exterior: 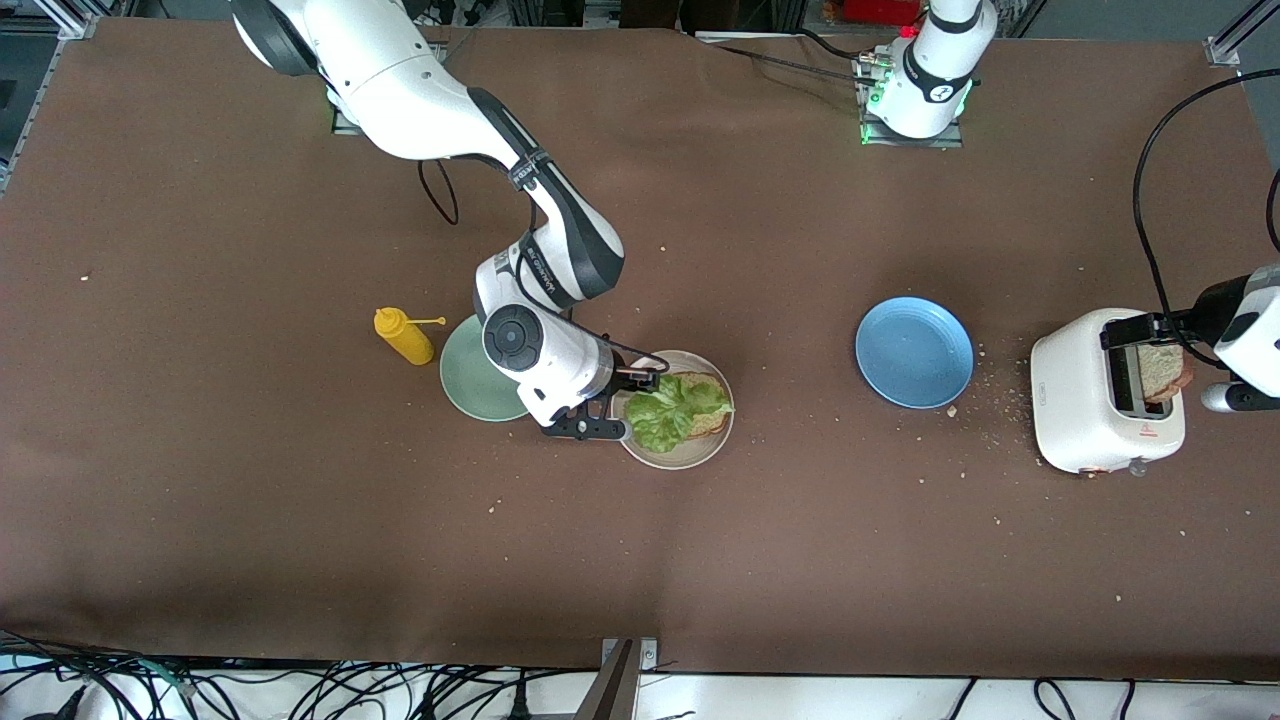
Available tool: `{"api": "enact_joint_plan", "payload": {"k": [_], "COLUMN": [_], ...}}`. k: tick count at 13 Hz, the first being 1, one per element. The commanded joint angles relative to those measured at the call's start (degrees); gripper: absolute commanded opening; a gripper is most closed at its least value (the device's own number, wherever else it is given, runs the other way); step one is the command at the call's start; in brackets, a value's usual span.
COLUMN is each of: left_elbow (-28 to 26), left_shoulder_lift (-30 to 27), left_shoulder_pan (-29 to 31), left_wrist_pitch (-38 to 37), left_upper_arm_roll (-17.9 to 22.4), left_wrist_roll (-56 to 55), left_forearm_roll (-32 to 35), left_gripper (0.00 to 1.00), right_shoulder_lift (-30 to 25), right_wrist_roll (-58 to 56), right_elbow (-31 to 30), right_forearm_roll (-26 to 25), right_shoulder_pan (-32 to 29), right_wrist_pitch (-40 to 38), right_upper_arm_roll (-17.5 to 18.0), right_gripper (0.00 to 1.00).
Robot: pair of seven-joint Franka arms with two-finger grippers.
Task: Make sandwich in beige plate with both arms
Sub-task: 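Withdraw the right gripper while the left gripper grasps the second bread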
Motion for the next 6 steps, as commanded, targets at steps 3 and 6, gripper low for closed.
{"api": "enact_joint_plan", "payload": {"k": [3, 6], "left_elbow": [-2.88, -5.26], "left_shoulder_lift": [-1.08, -0.9], "left_shoulder_pan": [3.3, 6.46], "left_wrist_pitch": [3.19, 8.45], "left_upper_arm_roll": [-0.42, -0.42], "left_wrist_roll": [2.37, 8.17], "left_forearm_roll": [2.15, 2.15], "left_gripper": [1.0, 1.0], "right_shoulder_lift": [-9.38, -15.01], "right_wrist_roll": [-0.57, -0.74], "right_elbow": [-0.77, -0.86], "right_forearm_roll": [-9.17, -11.82], "right_shoulder_pan": [-1.08, -0.99], "right_wrist_pitch": [-11.83, -18.51], "right_upper_arm_roll": [-5.07, -10.51], "right_gripper": [1.0, 1.0]}}
